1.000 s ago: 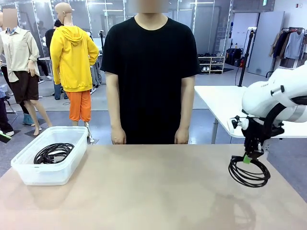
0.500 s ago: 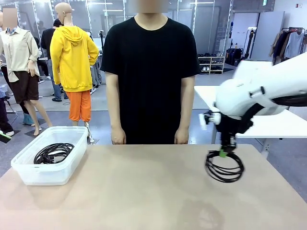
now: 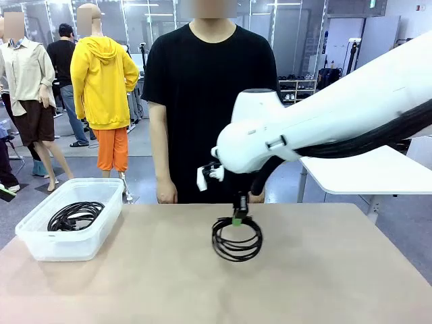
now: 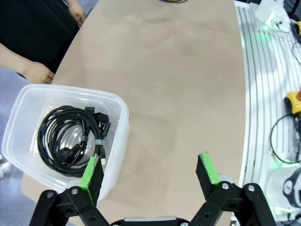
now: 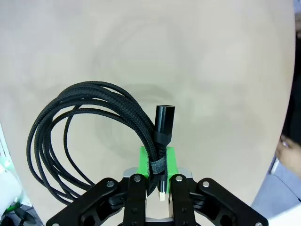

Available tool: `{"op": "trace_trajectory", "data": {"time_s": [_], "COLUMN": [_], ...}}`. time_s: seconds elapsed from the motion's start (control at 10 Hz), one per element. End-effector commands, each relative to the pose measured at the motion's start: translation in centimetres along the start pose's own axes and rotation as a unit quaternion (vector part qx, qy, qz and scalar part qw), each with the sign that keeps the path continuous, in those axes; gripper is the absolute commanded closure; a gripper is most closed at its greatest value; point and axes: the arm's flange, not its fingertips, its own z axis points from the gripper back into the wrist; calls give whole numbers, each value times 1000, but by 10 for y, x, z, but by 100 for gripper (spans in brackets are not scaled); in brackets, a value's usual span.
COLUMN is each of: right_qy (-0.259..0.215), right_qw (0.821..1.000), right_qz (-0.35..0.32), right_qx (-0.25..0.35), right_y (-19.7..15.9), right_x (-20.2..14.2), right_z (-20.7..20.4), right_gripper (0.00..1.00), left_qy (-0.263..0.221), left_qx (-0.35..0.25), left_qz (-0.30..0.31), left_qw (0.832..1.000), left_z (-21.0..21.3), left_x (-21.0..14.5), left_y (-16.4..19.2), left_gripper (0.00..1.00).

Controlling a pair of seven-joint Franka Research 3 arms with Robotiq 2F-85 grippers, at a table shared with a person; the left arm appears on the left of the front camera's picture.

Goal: Organize and store the cables.
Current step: Place the USB Extension Cable into the Organizing box.

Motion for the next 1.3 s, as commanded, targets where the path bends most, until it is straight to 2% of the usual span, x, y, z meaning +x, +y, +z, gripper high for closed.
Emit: {"op": "trace_trajectory", "data": {"time_s": [0.0, 0.3, 0.6, 0.7, 0.8, 0.9, 1.0, 1.1, 1.2], "right_qy": [17, 13, 10, 10, 8, 4, -2, -5, -8], "right_qw": [1000, 1000, 1000, 1000, 1000, 1000, 999, 999, 999], "right_qz": [1, 9, 4, -1, -6, -7, -8, -7, -7], "right_qx": [8, 23, 28, 28, 28, 29, 31, 31, 30], "right_y": [-11, 1, 9, 12, 13, 13, 14, 16, 17], "right_x": [19, 35, 37, 38, 38, 38, 36, 34, 32], "right_z": [-16, -56, -69, -71, -72, -73, -74, -73, -72], "right_gripper": [100, 100, 100, 62, 52, 30, 20, 0, 0], "left_qy": [-5, -5, -5, -5, -5, -5, -5, -5, -5], "left_qx": [0, 0, 0, 0, 0, 0, 0, 0, 0], "left_qz": [9, 9, 9, 9, 9, 9, 9, 9, 9], "left_qw": [1000, 1000, 1000, 1000, 1000, 1000, 1000, 1000, 1000], "left_z": [1, 1, 1, 1, 1, 1, 1, 1, 1], "left_x": [1, 1, 1, 1, 1, 1, 1, 1, 1], "left_y": [1, 1, 1, 1, 1, 1, 1, 1, 1], "left_gripper": [0, 0, 0, 0, 0, 0, 0, 0, 0]}}
